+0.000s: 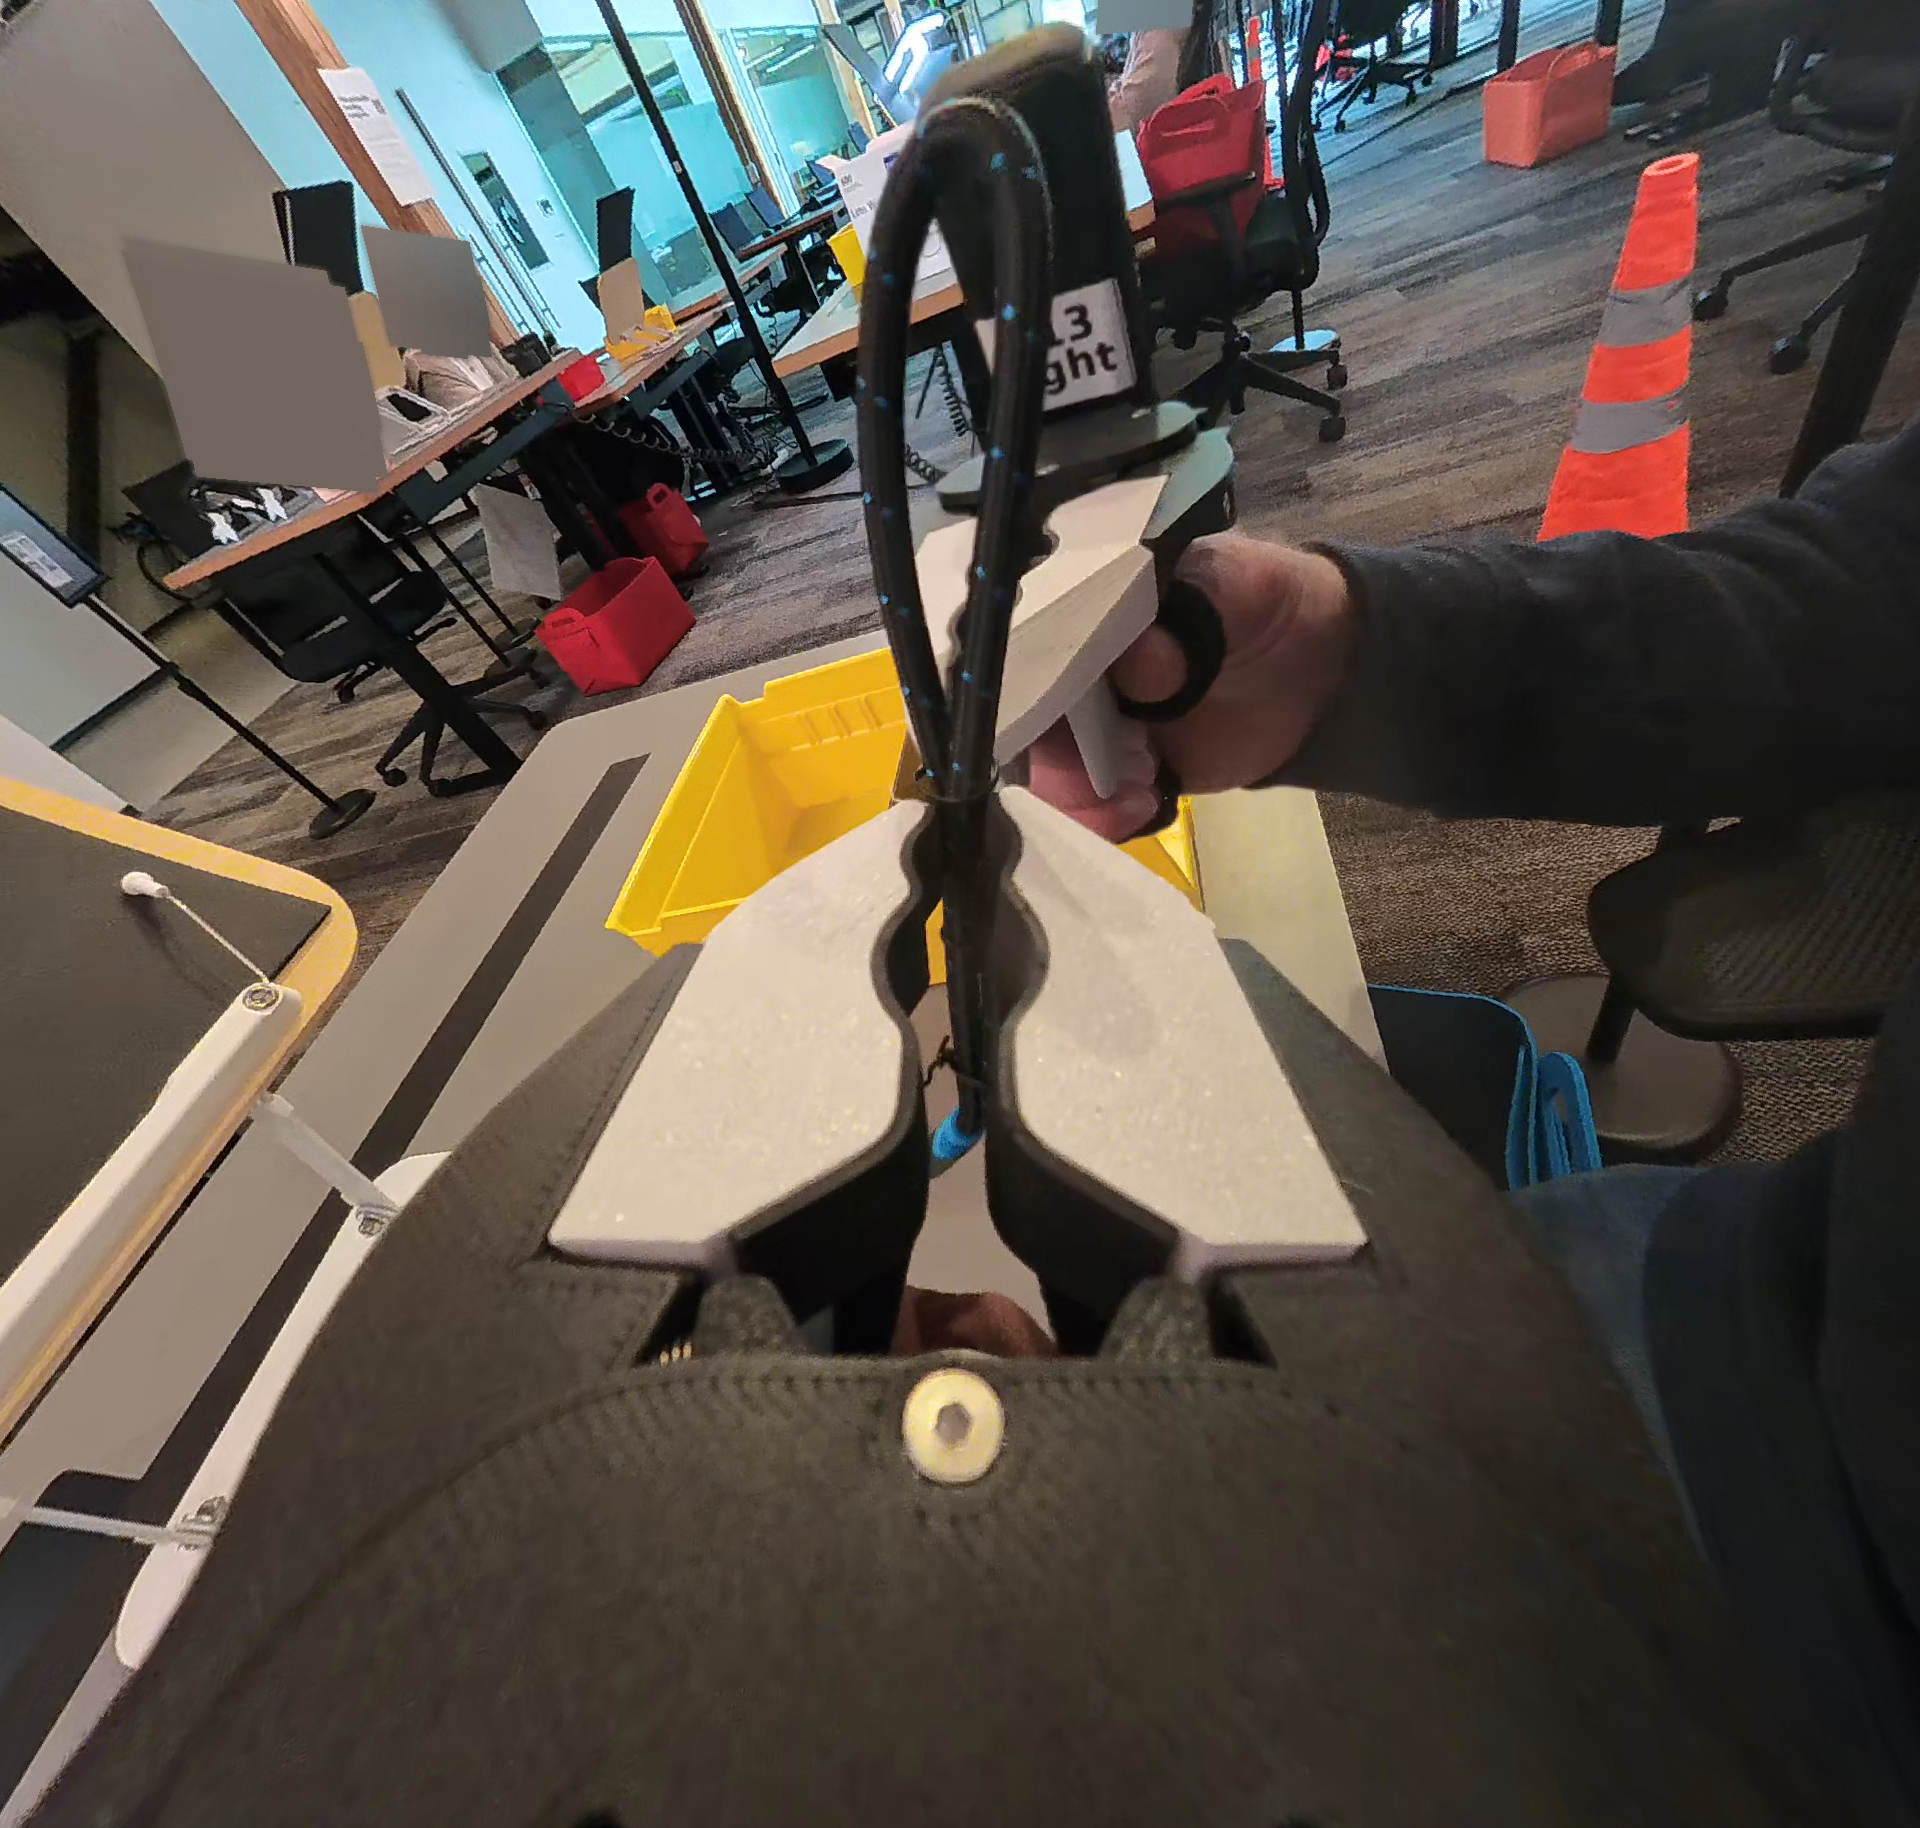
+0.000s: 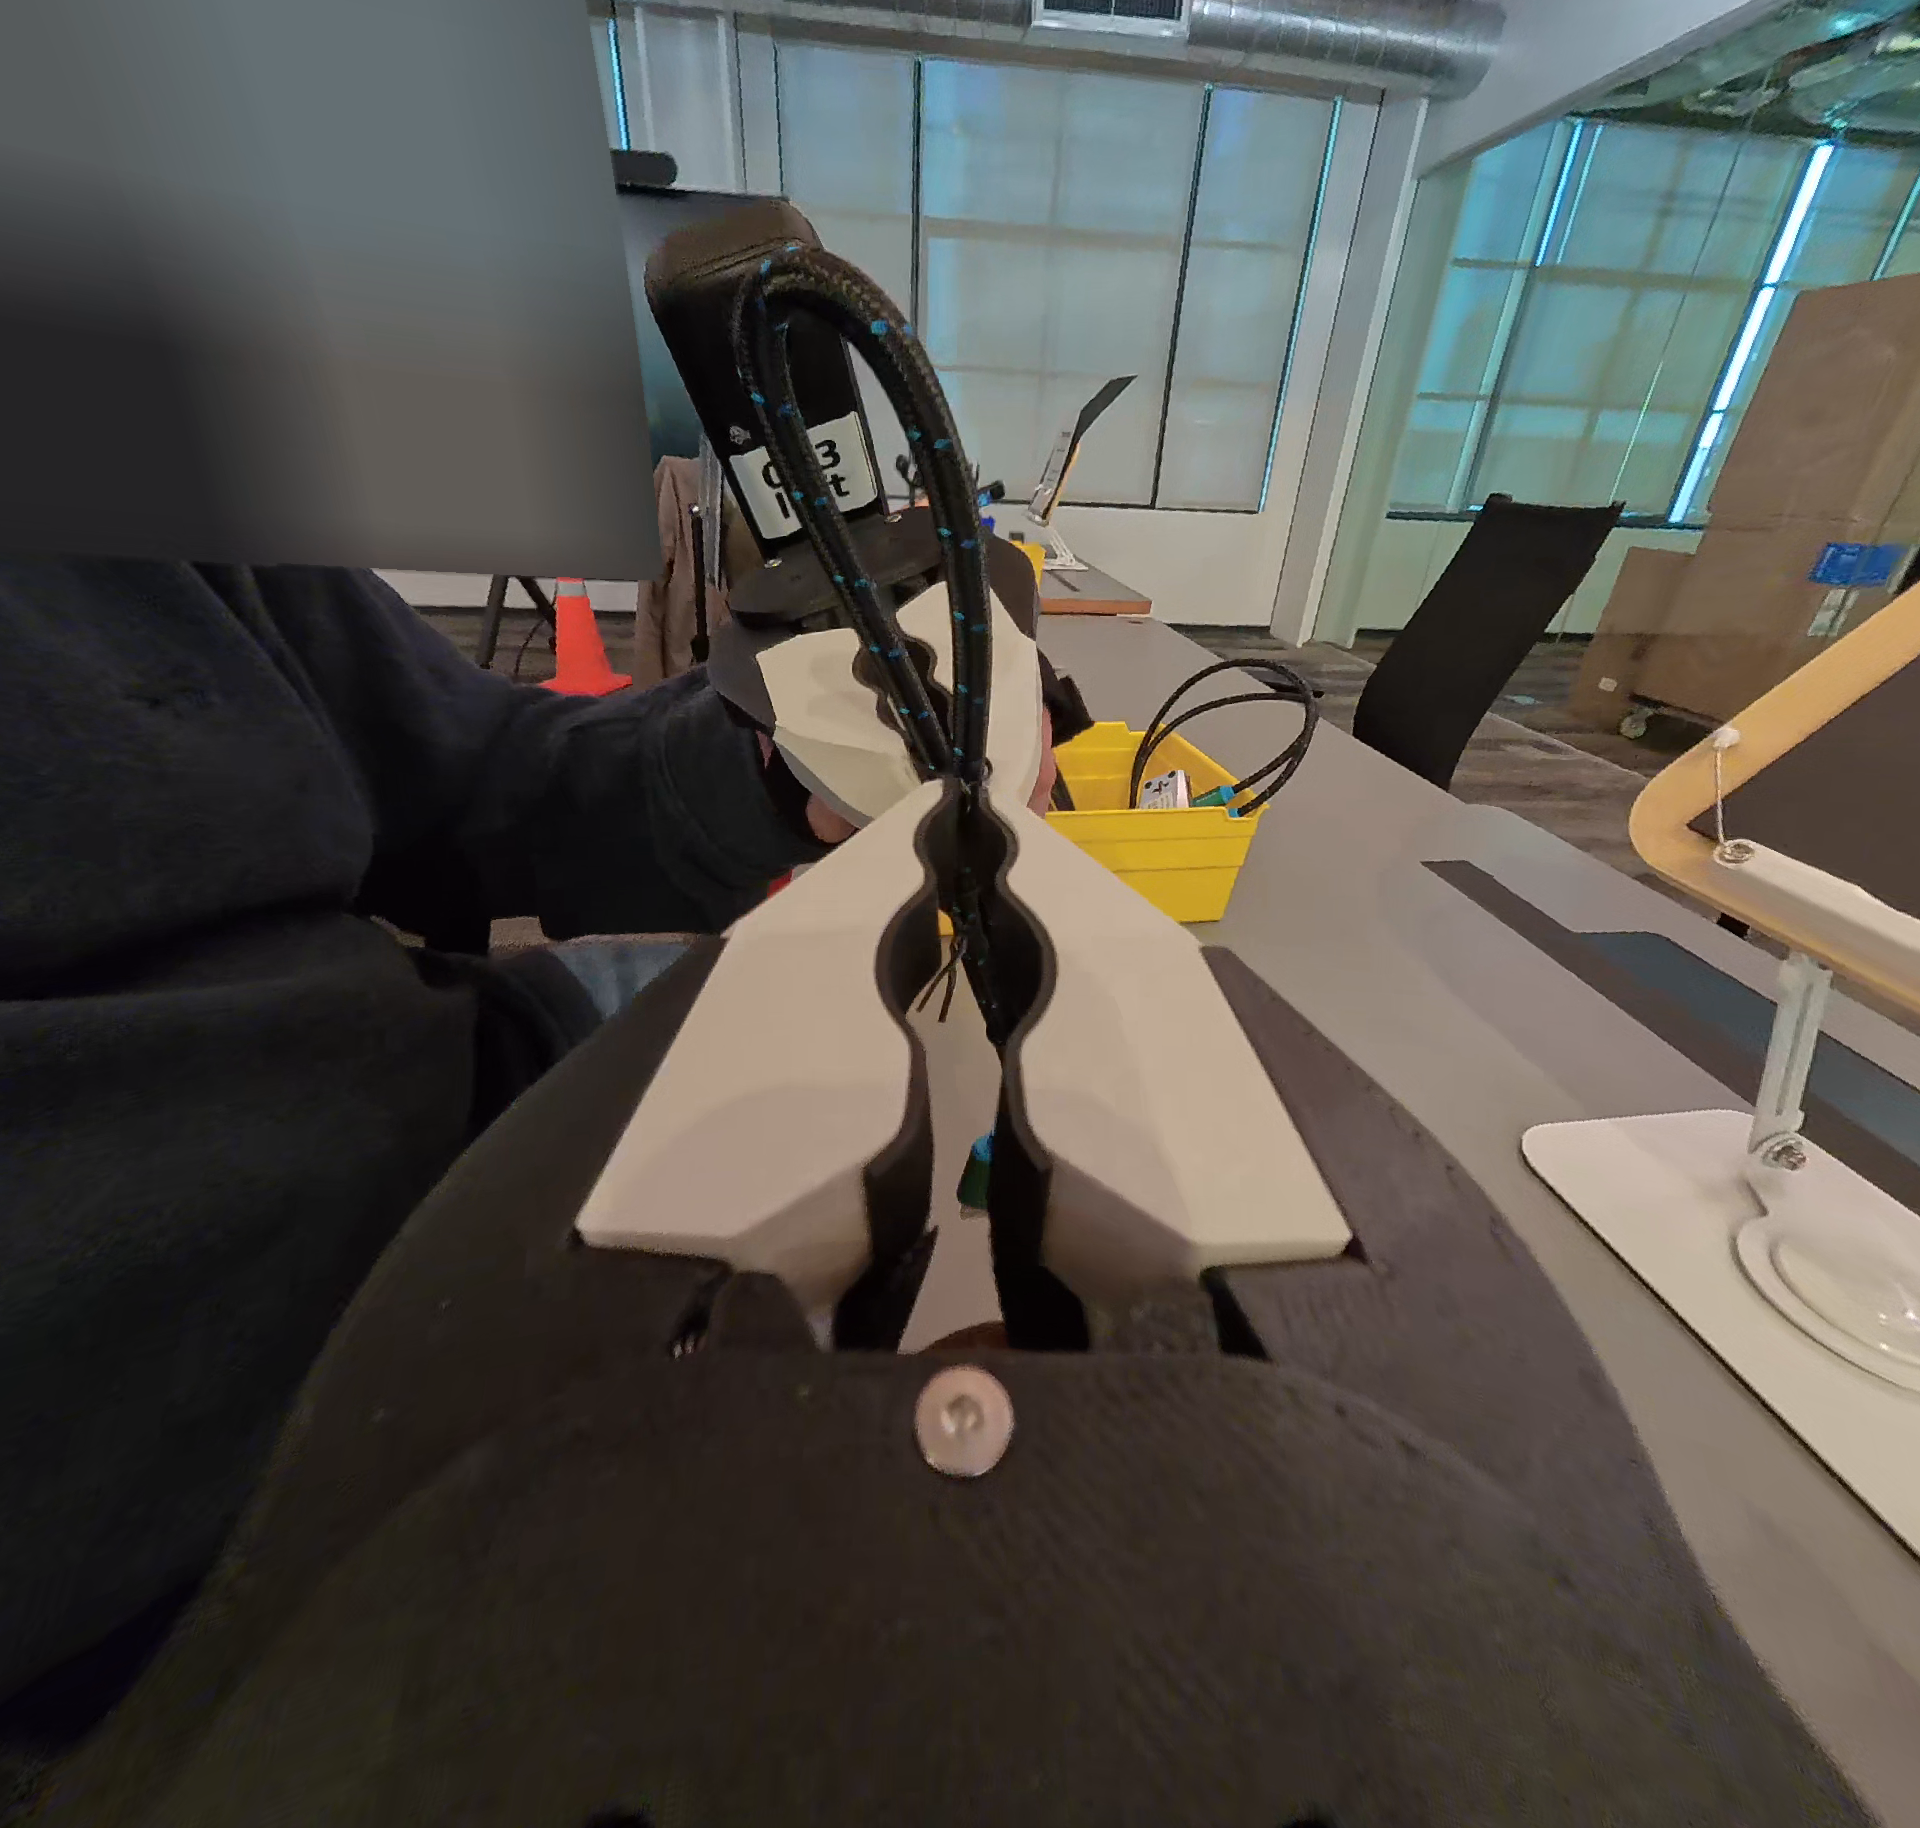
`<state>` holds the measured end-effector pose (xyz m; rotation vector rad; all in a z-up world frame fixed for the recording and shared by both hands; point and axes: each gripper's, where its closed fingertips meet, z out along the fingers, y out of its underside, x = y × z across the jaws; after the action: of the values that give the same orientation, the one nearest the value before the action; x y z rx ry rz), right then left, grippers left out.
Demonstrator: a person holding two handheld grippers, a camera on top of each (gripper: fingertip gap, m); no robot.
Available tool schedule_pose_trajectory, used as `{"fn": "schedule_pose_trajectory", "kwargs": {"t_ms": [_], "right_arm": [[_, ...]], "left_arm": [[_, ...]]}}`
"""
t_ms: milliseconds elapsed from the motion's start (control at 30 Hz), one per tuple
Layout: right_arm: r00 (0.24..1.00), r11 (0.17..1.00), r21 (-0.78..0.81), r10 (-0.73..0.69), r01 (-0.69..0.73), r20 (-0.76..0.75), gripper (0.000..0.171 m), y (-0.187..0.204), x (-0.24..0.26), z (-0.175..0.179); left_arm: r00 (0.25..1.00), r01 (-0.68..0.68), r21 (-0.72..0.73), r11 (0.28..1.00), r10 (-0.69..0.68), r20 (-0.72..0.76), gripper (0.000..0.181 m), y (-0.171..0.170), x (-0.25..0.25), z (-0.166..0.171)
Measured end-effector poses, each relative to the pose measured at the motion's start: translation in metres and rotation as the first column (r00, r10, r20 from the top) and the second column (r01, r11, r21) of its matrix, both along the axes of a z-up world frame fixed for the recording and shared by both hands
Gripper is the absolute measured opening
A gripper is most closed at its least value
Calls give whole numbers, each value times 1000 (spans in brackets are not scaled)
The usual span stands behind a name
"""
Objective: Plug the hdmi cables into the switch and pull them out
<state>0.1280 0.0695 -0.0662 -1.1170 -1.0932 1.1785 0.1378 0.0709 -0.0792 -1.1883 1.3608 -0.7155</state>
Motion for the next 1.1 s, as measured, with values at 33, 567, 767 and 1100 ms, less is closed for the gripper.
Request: {"fn": "schedule_pose_trajectory", "kwargs": {"t_ms": [33,567,767,1100], "right_arm": [[1000,1000,7,-13,14,-13,0,1,0,1],[960,983,-171,-104,60,-261,0,25,-1,-2],[957,980,-185,-123,75,-262,0,30,-1,-4],[929,930,-319,-270,184,-252,0,63,13,-24]], "left_arm": [[1000,-1,-3,1000,1,3,6,0,0,0],[986,45,-328,943,10,164,18,16,2,-30],[978,44,-369,929,34,204,13,18,4,-42],[984,-88,-428,900,145,103,12,32,-4,-58]]}}
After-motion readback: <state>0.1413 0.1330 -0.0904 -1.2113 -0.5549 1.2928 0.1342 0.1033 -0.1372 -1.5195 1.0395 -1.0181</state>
